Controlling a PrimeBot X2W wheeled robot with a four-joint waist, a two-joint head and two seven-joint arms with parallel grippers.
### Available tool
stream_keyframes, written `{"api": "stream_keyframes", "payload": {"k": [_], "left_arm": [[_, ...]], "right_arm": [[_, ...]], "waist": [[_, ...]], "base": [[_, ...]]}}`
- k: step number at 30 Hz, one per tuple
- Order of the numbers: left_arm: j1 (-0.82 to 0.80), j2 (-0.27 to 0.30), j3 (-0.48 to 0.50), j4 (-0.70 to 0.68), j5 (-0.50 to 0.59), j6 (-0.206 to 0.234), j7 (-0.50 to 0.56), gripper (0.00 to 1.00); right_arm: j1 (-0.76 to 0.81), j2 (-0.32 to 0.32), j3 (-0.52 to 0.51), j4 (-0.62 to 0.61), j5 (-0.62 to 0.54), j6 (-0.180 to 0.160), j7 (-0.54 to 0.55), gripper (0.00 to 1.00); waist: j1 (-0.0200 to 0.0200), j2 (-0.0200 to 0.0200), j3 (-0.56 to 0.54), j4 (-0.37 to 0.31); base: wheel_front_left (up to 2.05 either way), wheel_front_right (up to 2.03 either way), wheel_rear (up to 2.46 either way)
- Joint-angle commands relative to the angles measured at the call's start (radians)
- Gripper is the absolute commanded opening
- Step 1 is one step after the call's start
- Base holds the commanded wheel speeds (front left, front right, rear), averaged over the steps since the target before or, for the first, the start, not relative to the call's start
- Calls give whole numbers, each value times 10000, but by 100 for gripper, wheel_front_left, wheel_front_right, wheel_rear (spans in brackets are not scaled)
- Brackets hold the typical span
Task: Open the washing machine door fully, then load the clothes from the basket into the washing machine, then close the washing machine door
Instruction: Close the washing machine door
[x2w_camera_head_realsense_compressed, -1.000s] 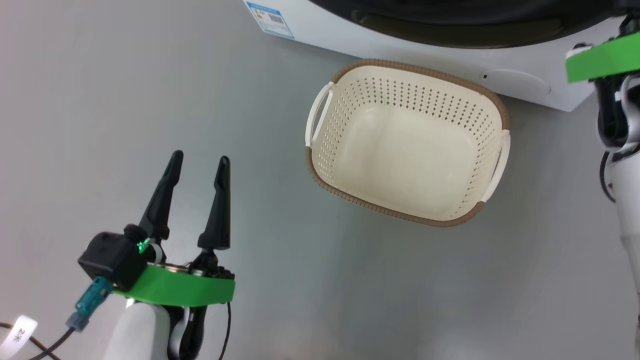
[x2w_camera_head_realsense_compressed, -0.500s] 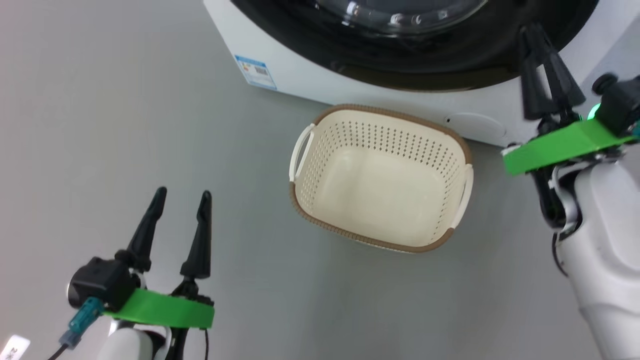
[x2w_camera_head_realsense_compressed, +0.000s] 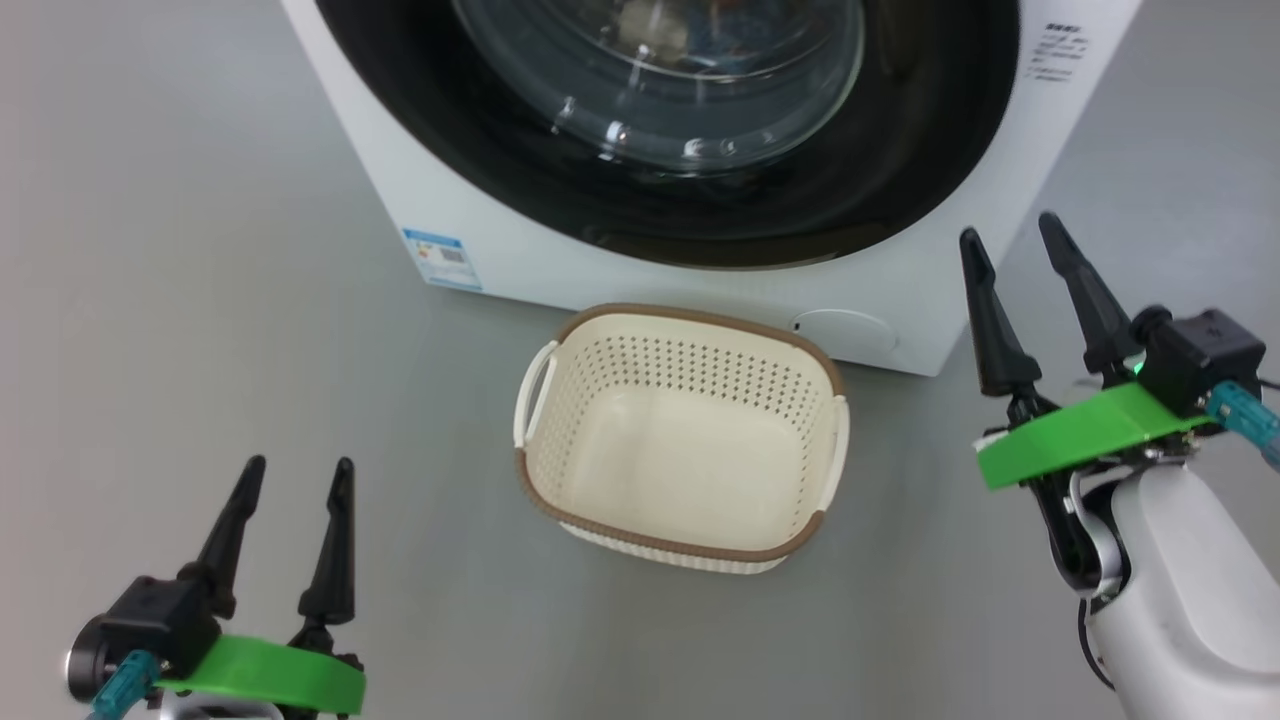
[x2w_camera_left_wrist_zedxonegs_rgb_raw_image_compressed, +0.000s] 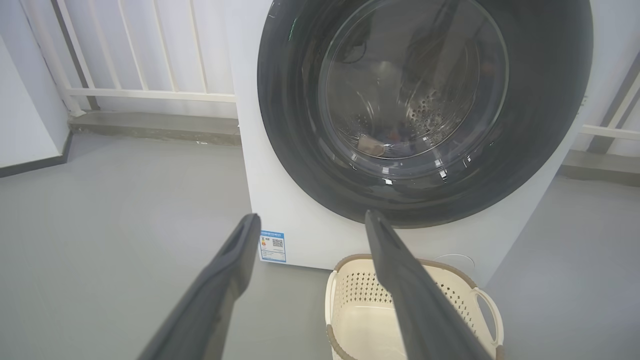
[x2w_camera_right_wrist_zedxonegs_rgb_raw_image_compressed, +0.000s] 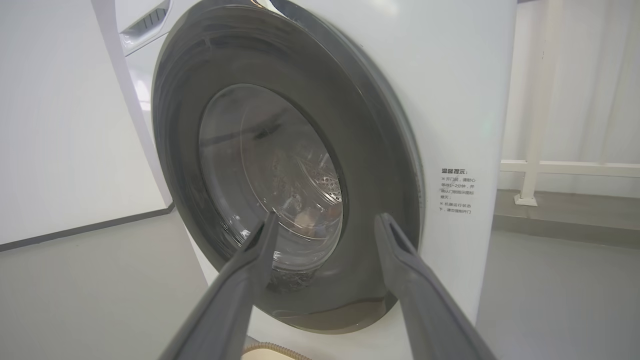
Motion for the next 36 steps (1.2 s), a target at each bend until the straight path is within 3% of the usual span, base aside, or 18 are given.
{"api": "stream_keyframes", "payload": {"k": [1,20,36], "left_arm": [[-44,313,383,-124,114,6,-63,100],[422,790,786,176,231,6,-63,100],[663,933,1283,217,383,6,-63,100]], "right_arm": [[186,21,140,-285,159,-27,-48,100],[2035,8,-397,-666,127,-27,-48,100],[2889,-38,-604,-839,117,-27,-48,100]], "waist": [[1,0,-537,-558],[1,0,-1359,-2293],[1,0,-1599,-3165]], "base": [[0,0,0],[0,0,0],[0,0,0]]}}
